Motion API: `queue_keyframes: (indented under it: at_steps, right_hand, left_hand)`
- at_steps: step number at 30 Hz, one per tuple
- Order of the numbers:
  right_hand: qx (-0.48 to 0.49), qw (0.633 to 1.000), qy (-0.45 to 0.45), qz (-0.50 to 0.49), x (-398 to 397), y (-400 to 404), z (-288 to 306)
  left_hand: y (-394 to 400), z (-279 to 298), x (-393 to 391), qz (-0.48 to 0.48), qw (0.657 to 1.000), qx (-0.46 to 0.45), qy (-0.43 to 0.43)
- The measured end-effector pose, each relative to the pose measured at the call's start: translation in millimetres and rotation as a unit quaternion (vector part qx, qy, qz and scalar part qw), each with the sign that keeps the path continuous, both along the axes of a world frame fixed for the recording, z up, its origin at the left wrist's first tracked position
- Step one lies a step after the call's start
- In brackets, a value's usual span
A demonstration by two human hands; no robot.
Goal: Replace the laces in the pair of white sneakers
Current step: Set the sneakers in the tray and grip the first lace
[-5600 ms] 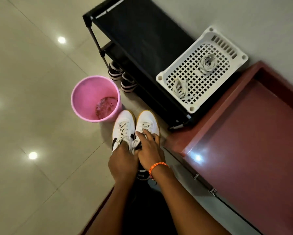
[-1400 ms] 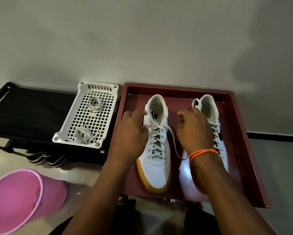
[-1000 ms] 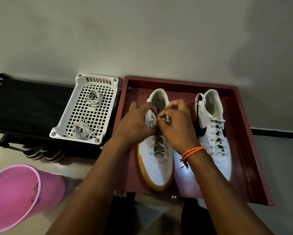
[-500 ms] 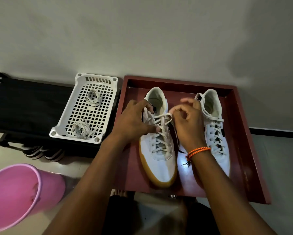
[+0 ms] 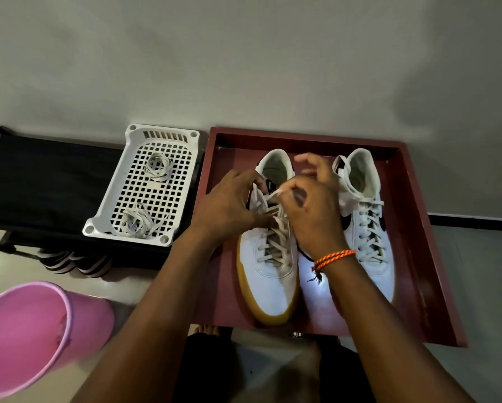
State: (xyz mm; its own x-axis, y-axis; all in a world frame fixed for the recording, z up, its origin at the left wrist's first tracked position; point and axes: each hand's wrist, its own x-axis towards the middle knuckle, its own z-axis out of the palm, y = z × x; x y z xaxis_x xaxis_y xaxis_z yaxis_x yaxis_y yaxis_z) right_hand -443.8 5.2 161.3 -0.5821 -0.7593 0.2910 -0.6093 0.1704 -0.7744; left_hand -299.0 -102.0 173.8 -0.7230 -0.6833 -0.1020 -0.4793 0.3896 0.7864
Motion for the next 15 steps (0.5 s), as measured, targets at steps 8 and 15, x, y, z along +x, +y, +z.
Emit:
queue_keyframes:
  at_steps: [8, 15]
  right_hand:
    - [0.046, 0.997, 0.057, 0.011, -2.6, 8.3, 4.9]
    - [0.082, 0.99, 0.108, 0.031, 8.3, 1.6, -5.2]
  left_hand:
    - [-0.6, -1.0, -0.9, 0.008, 1.0, 0.016, 0.012]
    - [-0.7, -0.9, -1.3, 0.003, 1.0, 0.01, 0.012]
